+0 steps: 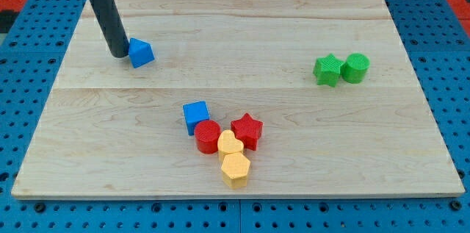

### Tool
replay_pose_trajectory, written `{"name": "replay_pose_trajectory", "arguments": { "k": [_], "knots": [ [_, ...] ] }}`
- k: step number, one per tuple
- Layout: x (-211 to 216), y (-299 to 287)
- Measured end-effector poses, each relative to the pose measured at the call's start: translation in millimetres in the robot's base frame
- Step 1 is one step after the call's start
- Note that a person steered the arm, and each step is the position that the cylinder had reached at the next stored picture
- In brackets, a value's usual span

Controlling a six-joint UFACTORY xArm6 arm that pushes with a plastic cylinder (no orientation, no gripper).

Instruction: Slide the blue triangle to the center

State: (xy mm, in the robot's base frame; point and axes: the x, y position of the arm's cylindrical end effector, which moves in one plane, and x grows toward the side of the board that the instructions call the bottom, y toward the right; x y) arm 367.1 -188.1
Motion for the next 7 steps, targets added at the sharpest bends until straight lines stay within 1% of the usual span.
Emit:
{"name": "replay_pose_trajectory", "arguments": {
  "k": [2,3,7],
  "knots": [
    [-3,77],
    [-3,100],
    [-15,136]
  ]
}}
